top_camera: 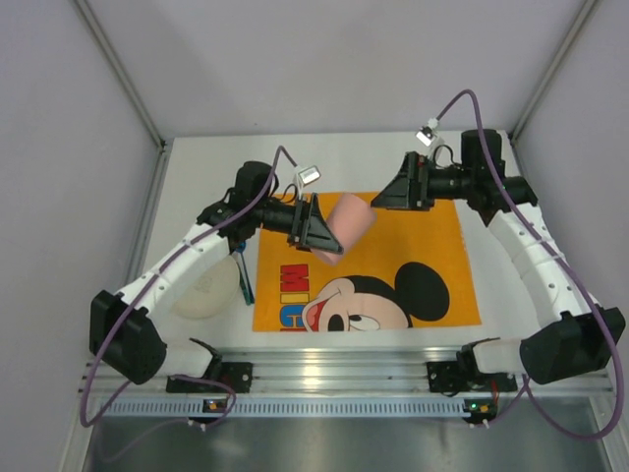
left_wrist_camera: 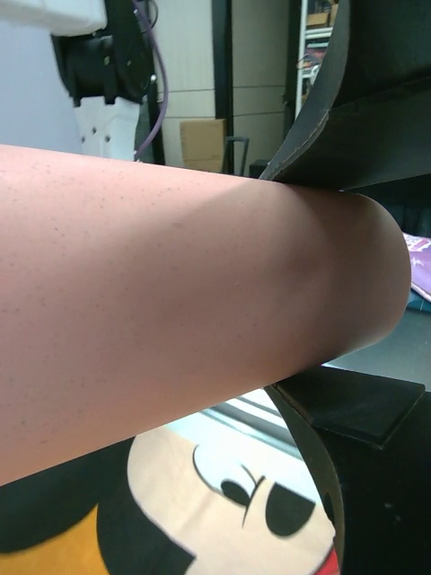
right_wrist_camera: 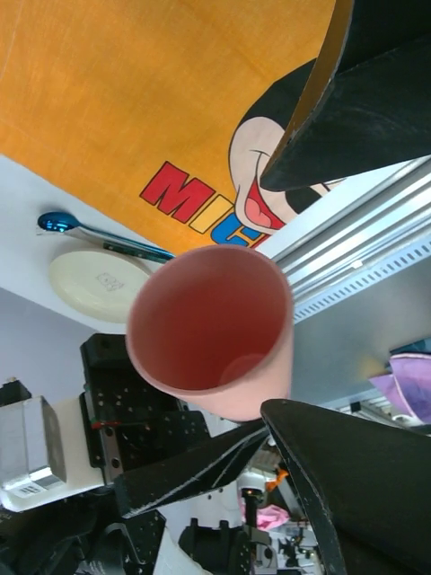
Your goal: Set the dinner table for one person
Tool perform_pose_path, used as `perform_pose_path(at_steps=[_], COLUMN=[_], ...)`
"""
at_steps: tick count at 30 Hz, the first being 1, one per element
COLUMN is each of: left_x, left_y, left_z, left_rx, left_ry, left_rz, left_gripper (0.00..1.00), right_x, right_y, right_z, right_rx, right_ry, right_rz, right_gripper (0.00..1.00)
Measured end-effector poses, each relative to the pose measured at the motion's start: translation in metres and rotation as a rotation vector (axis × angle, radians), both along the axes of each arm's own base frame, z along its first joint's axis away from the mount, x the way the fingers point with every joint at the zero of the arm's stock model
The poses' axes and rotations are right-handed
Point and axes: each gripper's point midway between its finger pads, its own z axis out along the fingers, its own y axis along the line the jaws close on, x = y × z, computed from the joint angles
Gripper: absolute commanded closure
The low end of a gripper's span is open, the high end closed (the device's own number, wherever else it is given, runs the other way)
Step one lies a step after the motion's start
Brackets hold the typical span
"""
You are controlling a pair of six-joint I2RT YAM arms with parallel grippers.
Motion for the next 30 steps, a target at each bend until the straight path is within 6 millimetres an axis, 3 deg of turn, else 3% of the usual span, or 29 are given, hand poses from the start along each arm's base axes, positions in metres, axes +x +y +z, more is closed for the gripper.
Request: perform_pose_path(at_steps=[7, 17, 18, 20, 21, 24, 26, 29, 30], left_x=[-0.023, -0.02, -0.019, -0.017, -0.016, -0.015, -0.017, -0.019, -0.02], left_y=[-0.014, -0.022, -0.024, -0.027, -0.029, -0.032, -0.032, -0.033, -0.033], left_z=[0.007, 0.005, 0.004, 0.001, -0.001, -0.008, -0.009, -0.006, -0.005], left_rx=[-0.032, -0.024, -0.025, -0.024, -0.021, -0.013, -0.018, -0.04, -0.046], left_ry=[0.037, 0.046, 0.046, 0.049, 0.051, 0.073, 0.083, 0.076, 0.07], left_rz=[-0.053, -0.026, -0.025, -0.027, -0.028, -0.037, -0.056, -0.087, -0.095], left_gripper=[1.0, 1.0, 1.0, 1.0, 1.0, 1.0, 1.0, 1.0, 1.0], right_x=[0.001, -0.012, -0.015, -0.023, -0.026, -0.03, -0.031, -0.034, -0.037], right_y=[0.006, 0.016, 0.016, 0.018, 0.02, 0.023, 0.024, 0.024, 0.024], right_z=[0.004, -0.011, -0.014, -0.017, -0.017, -0.012, -0.006, 0.002, 0.005], right_rx=[0.02, 0.06, 0.072, 0.101, 0.115, 0.158, 0.18, 0.199, 0.207], right_ry=[-0.025, 0.03, 0.038, 0.06, 0.067, 0.062, 0.047, 0.02, 0.023], right_rz=[0.016, 0.049, 0.051, 0.061, 0.067, 0.079, 0.089, 0.108, 0.118], right_gripper=[0.0, 0.01, 0.05, 0.26, 0.45, 0.69, 0.71, 0.97, 1.0])
